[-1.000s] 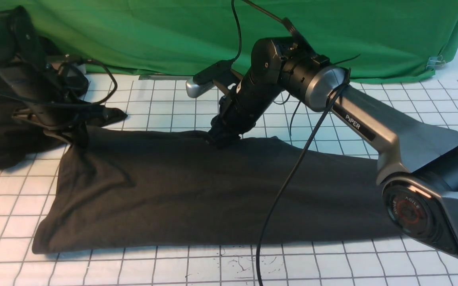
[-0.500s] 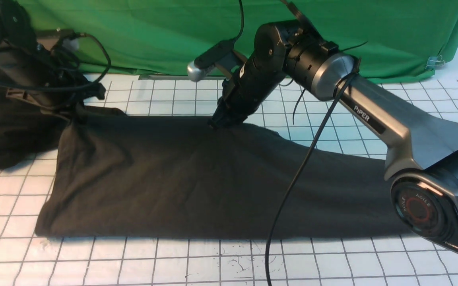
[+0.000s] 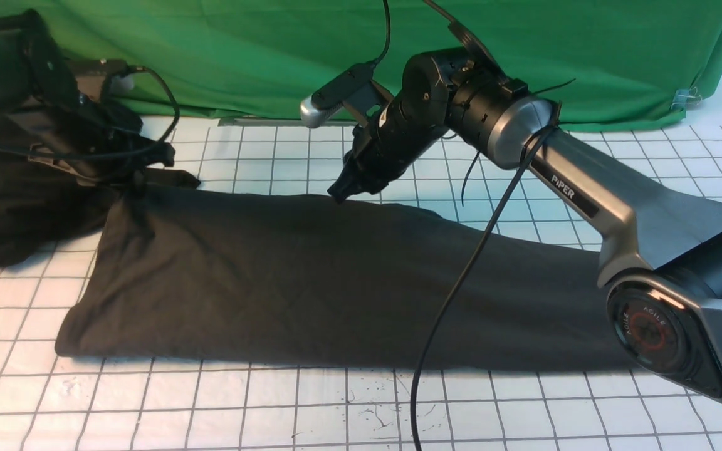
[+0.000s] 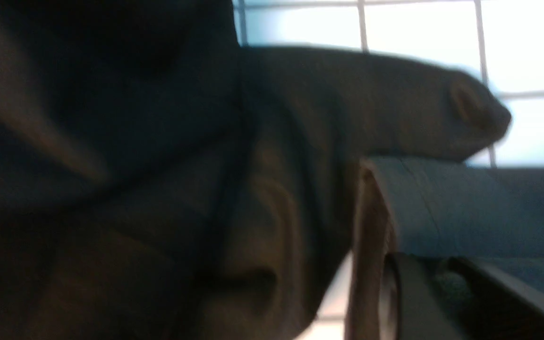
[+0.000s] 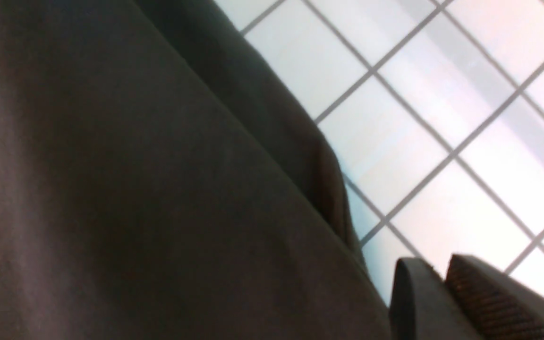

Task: Fold a long-sleeved shirt over a white checkered tablecloth.
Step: 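Fold the black garment in half by bringing its near edge over to the far edge, then pull the folded dark garment lengthwise by its ends to straighten it flat on the table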

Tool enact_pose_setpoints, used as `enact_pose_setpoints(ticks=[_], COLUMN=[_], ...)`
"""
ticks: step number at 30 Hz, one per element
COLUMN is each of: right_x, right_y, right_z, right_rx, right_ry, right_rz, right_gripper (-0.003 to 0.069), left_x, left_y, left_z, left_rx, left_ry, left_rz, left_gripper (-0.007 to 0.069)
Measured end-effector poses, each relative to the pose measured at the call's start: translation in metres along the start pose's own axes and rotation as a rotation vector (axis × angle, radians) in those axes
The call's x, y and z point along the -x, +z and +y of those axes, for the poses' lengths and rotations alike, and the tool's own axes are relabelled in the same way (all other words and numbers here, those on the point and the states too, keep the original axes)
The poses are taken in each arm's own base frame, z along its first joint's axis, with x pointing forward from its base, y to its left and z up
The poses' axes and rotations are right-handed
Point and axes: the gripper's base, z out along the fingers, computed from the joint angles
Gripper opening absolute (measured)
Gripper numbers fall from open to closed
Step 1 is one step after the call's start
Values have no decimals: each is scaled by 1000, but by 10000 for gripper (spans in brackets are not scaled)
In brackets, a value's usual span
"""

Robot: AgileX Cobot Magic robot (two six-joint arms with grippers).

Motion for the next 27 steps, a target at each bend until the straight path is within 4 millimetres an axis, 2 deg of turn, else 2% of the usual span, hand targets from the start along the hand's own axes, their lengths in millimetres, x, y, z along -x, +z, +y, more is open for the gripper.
enact_pose_setpoints(ticks=[4, 8, 11, 13, 16, 18, 20, 21, 22, 24, 27], right_x=[0, -3, -5, -5, -1, 5, 8, 9, 10, 10, 10], right_y=[0, 0, -3, -7, -19, -34, -48, -50, -57, -68, -88], right_z=[0, 0, 1, 2, 3, 3, 4, 4, 4, 2, -8], right_rx=[-1, 8, 21, 26, 26, 25, 28, 27, 24, 0, -78], right_ry=[0, 12, 26, 32, 41, 40, 37, 36, 29, 11, 38], right_rz=[0, 28, 65, 86, 90, 86, 97, 96, 113, 146, 180], right_gripper=[124, 192, 218, 221, 220, 220, 217, 215, 203, 162, 63], left_x=[7, 9, 6, 4, 2, 2, 0, -1, -3, -6, -11], left_y=[1, 2, 2, 2, -3, -12, -20, -21, -27, -34, -51], left_z=[4, 5, 5, 5, 5, 3, 0, 0, -2, -3, -7], left_rx=[40, 49, 53, 53, 50, 27, -1, -2, -16, -35, -72], left_ry=[-9, -11, -6, -22, -35, -49, -15, -9, 18, 25, 26], left_rz=[-86, -107, -73, -43, -20, 5, 43, 48, 80, 120, 183], left_gripper=[315, 469, 521, 525, 488, 363, 206, 188, 90, 29, -1])
